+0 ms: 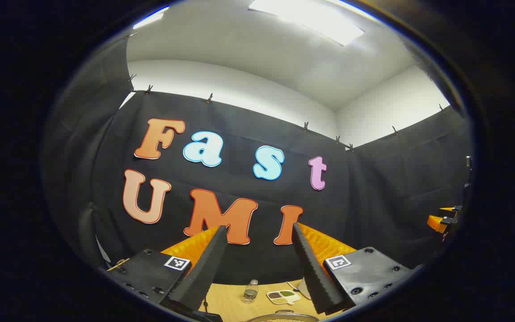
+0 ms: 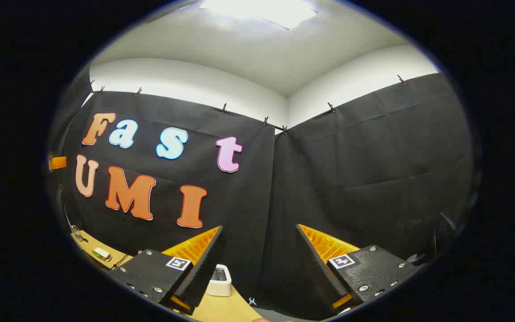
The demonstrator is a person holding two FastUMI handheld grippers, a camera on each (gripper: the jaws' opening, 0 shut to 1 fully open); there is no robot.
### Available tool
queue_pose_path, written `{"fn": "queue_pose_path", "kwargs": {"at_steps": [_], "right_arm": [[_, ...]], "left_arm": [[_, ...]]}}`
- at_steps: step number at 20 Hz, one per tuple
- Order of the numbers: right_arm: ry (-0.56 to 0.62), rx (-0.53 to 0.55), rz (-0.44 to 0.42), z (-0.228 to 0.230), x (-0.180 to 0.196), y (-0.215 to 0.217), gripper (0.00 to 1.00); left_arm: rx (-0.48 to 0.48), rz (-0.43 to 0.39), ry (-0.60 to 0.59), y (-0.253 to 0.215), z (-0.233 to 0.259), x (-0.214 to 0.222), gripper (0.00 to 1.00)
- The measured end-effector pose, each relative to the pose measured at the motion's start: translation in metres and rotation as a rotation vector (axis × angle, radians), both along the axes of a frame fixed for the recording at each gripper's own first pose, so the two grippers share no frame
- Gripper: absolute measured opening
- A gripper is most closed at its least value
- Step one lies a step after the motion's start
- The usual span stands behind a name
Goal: First push the handle of the pot to place it horizontally, then grasp the pot with both hands and set it on the induction cooktop.
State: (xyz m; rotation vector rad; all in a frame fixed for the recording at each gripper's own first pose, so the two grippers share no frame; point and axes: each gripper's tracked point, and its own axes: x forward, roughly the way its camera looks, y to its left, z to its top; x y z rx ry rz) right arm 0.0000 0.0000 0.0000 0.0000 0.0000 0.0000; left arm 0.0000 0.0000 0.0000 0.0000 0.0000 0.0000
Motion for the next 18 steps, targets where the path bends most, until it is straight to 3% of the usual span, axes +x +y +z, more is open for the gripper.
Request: {"fn": "queue_pose_path", "kwargs": {"at_steps": [2, 5, 9, 10, 15, 18], "right_arm": [[-0.001, 0.002, -0.005, 0.000, 0.001, -0.003, 1.00], [0.002, 0.007, -0.008, 0.000, 0.002, -0.004, 0.93], [0.011, 0.003, -0.016, -0.002, 0.002, -0.008, 1.00], [0.013, 0.006, -0.015, -0.001, 0.002, -0.007, 0.96], [0.011, -0.001, -0.011, 0.000, -0.001, -0.011, 0.93], [0.011, -0.001, -0.012, 0.001, -0.002, -0.012, 0.96]], "left_arm": [[0.000, -0.010, 0.000, -0.005, -0.002, -0.002, 0.94], [0.007, -0.022, 0.007, -0.012, -0.008, -0.003, 0.94], [0.029, -0.044, 0.009, -0.024, -0.013, -0.003, 0.94], [0.034, -0.047, 0.009, -0.026, -0.014, -0.002, 0.94], [0.070, -0.037, 0.020, -0.033, -0.022, -0.003, 0.94], [0.088, -0.030, 0.029, -0.035, -0.026, -0.005, 0.94]]}}
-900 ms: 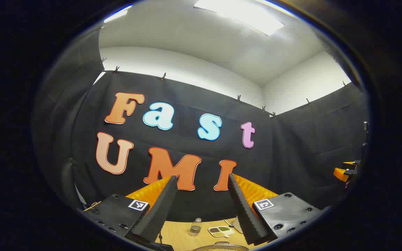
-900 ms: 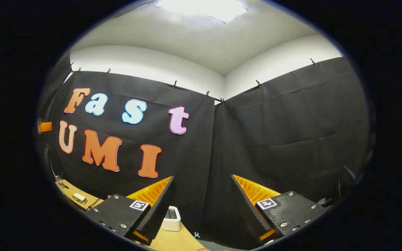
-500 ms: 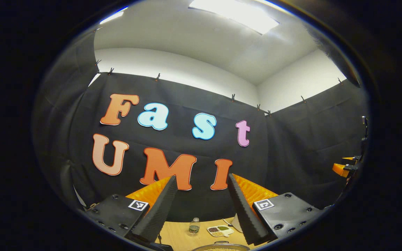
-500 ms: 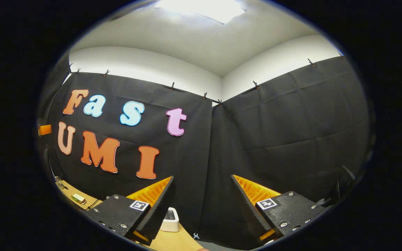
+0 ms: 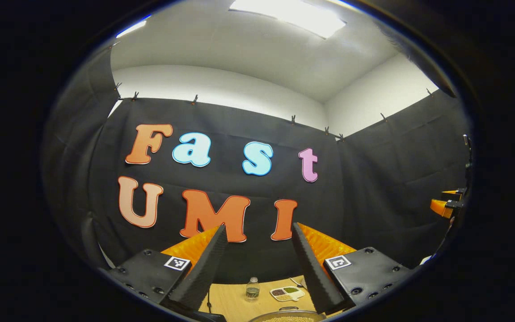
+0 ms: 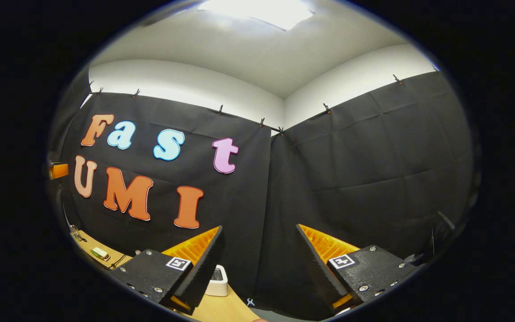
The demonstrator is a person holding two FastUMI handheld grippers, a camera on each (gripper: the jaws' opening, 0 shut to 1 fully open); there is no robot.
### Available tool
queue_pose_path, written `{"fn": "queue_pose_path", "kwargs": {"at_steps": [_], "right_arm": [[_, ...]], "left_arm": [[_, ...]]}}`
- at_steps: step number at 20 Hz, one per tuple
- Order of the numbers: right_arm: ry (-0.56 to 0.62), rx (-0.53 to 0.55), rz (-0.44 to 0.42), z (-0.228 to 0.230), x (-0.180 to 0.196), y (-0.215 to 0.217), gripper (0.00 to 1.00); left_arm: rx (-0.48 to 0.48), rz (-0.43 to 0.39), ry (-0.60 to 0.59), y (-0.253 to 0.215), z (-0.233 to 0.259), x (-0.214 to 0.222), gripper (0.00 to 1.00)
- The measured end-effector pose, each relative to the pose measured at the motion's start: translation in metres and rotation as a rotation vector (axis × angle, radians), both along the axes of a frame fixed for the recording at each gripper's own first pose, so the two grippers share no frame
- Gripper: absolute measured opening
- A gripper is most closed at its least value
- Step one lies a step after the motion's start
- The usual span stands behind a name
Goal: First push the handle of the pot to place it horizontally, then grasp the pot with both hands and set it on the induction cooktop.
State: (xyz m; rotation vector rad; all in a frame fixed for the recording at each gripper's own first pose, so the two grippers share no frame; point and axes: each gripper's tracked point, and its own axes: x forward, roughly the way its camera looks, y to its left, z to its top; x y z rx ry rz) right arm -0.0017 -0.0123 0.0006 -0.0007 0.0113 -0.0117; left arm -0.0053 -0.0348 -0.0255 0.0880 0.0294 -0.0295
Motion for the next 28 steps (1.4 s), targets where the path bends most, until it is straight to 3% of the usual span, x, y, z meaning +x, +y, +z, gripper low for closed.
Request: {"fn": "queue_pose_path", "kwargs": {"at_steps": [2, 7, 10, 12, 13, 14, 15, 17, 19, 21, 23, 25, 28], "right_arm": [[-0.001, -0.004, 0.000, 0.001, -0.001, 0.000, 0.93], [0.000, 0.002, 0.012, 0.000, -0.003, -0.002, 0.96], [0.004, 0.009, 0.031, -0.002, -0.003, -0.002, 0.93], [0.009, 0.013, 0.046, -0.004, -0.003, -0.002, 0.96], [0.013, 0.014, 0.056, -0.006, -0.002, -0.003, 0.96], [0.017, 0.016, 0.065, -0.007, -0.003, -0.004, 0.96], [0.019, 0.020, 0.075, -0.008, -0.002, -0.004, 0.96], [0.024, 0.028, 0.095, -0.013, -0.001, -0.006, 0.96], [0.033, 0.030, 0.112, -0.020, -0.001, -0.013, 0.93], [0.044, 0.031, 0.134, -0.027, 0.001, -0.014, 0.96], [0.055, 0.033, 0.156, -0.036, 0.005, -0.016, 0.93], [0.069, 0.037, 0.174, -0.044, 0.008, -0.016, 0.96], [0.081, 0.039, 0.200, -0.055, 0.008, -0.019, 0.96]], "left_arm": [[0.012, 0.020, -0.002, 0.003, 0.000, -0.001, 0.94], [0.035, 0.035, -0.005, -0.001, -0.005, -0.005, 0.94], [0.025, 0.029, 0.051, -0.010, -0.026, -0.009, 0.91], [0.008, 0.039, 0.112, -0.012, -0.048, -0.014, 0.59], [0.005, 0.053, 0.146, -0.011, -0.059, -0.017, 0.49], [0.006, 0.070, 0.189, -0.010, -0.074, -0.020, 0.26], [-0.002, 0.084, 0.247, -0.010, -0.093, -0.025, 0.11], [-0.041, 0.108, 0.362, -0.013, -0.128, -0.037, 0.12], [-0.089, 0.136, 0.492, -0.021, -0.166, -0.051, 0.07], [-0.128, 0.175, 0.623, -0.021, -0.206, -0.073, 0.08], [-0.154, 0.200, 0.772, -0.027, -0.245, -0.102, 0.07], [-0.149, 0.241, 0.947, -0.029, -0.288, -0.141, 0.08], [-0.190, 0.289, 1.113, -0.039, -0.319, -0.179, 0.08]]}}
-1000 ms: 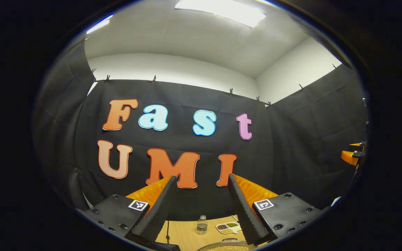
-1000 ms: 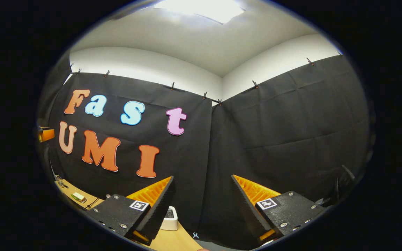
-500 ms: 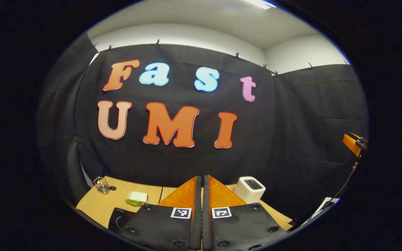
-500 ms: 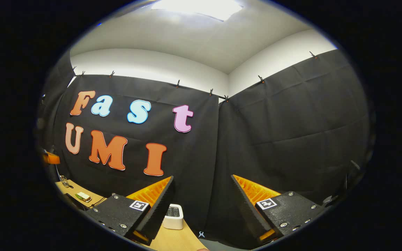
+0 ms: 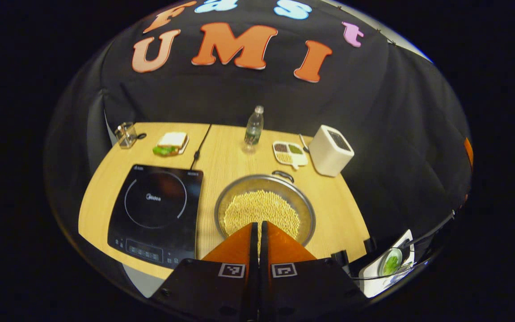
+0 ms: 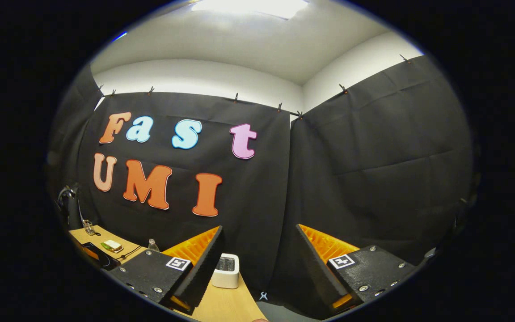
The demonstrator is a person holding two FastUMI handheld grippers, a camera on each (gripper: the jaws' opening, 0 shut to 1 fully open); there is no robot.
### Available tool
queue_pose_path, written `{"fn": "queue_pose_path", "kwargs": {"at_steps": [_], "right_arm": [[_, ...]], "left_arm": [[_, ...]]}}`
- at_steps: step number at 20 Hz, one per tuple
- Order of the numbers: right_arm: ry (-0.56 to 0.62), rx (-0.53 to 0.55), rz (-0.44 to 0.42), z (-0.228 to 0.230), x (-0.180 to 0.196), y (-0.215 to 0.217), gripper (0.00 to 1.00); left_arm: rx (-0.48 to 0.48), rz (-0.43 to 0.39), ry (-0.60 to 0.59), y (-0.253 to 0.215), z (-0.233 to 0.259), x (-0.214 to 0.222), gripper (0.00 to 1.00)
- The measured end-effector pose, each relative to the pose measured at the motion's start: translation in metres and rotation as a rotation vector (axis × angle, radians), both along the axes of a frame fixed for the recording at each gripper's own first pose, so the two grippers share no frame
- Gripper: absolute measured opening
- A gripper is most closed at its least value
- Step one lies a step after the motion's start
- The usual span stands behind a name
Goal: First push the handle of the pot to place it horizontally, then grasp the pot with both hands and set it on the induction cooktop.
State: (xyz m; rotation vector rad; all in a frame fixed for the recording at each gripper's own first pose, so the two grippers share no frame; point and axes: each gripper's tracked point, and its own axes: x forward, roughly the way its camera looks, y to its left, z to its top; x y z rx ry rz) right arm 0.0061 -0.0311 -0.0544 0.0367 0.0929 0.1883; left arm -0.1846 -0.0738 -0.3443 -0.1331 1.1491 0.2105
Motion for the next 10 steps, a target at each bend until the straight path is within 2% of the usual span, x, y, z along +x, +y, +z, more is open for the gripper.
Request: {"fn": "queue_pose_path", "kwargs": {"at_steps": [1, 2, 7, 8, 10], "right_arm": [[0.004, 0.002, 0.004, -0.003, 0.000, -0.001, 1.00], [0.010, 0.007, 0.009, -0.007, 0.000, -0.003, 0.96], [0.042, 0.020, 0.025, -0.024, 0.001, -0.009, 0.96], [0.044, 0.018, 0.026, -0.027, 0.000, -0.011, 1.00], [0.050, 0.012, 0.025, -0.032, 0.001, -0.013, 1.00]], "left_arm": [[-0.005, 0.014, 0.040, -0.001, -0.010, -0.012, 0.08], [-0.014, 0.028, 0.074, -0.005, -0.026, -0.026, 0.08], [-0.083, 0.092, 0.210, -0.023, -0.067, -0.061, 0.08], [-0.096, 0.112, 0.243, -0.026, -0.078, -0.069, 0.09], [-0.139, 0.154, 0.302, -0.035, -0.101, -0.084, 0.08]]}}
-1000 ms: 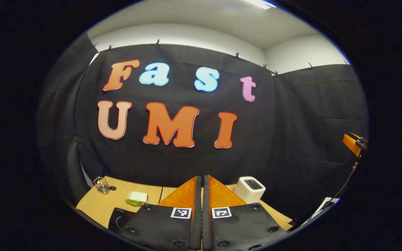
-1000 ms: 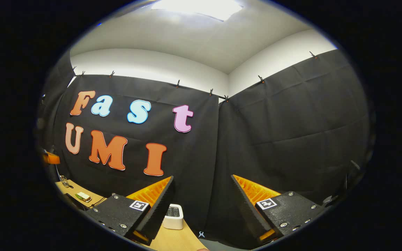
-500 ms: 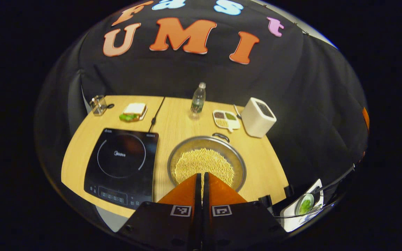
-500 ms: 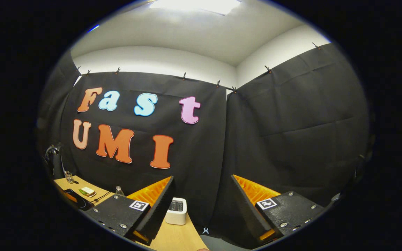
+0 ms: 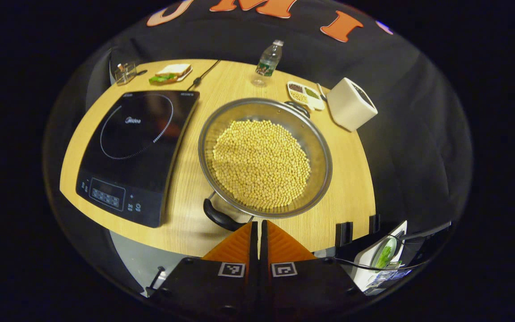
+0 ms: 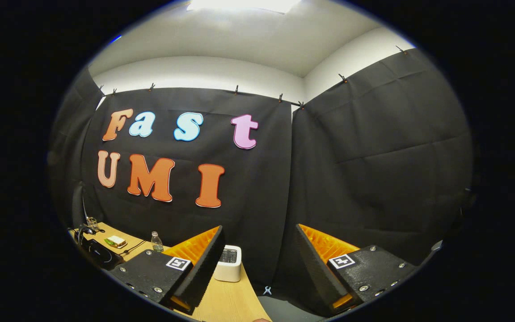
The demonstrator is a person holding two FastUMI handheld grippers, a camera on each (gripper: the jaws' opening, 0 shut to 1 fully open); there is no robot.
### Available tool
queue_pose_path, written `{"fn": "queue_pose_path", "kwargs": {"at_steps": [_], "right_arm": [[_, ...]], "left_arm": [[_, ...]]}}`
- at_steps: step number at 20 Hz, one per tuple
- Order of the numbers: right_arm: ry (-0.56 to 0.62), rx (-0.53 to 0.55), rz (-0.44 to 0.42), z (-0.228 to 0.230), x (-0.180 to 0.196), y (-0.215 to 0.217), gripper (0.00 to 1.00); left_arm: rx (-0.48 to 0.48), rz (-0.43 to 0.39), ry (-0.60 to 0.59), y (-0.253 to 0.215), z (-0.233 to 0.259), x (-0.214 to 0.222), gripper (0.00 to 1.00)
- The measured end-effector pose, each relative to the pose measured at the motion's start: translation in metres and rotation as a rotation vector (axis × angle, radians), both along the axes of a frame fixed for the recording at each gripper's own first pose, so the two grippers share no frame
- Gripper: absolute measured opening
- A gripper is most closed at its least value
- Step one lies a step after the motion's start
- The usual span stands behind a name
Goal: First push the handle of the pot to place it horizontally, then grasp the pot with both hands and set it on the induction cooktop.
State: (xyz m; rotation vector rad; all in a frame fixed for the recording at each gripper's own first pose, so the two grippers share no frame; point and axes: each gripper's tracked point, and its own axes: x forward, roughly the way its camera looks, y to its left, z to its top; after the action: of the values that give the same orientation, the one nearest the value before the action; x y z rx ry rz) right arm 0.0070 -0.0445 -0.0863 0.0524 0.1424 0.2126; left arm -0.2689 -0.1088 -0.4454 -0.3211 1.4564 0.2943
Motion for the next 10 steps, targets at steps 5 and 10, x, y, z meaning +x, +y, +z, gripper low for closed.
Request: {"fn": "queue_pose_path", "kwargs": {"at_steps": [5, 10], "right_arm": [[0.037, -0.002, -0.035, -0.013, 0.002, -0.006, 0.96], [0.044, -0.035, -0.088, -0.013, -0.001, -0.015, 0.97]], "left_arm": [[-0.108, 0.096, 0.113, -0.017, -0.035, -0.018, 0.08], [-0.107, 0.127, 0.216, -0.006, -0.070, -0.029, 0.08]]}}
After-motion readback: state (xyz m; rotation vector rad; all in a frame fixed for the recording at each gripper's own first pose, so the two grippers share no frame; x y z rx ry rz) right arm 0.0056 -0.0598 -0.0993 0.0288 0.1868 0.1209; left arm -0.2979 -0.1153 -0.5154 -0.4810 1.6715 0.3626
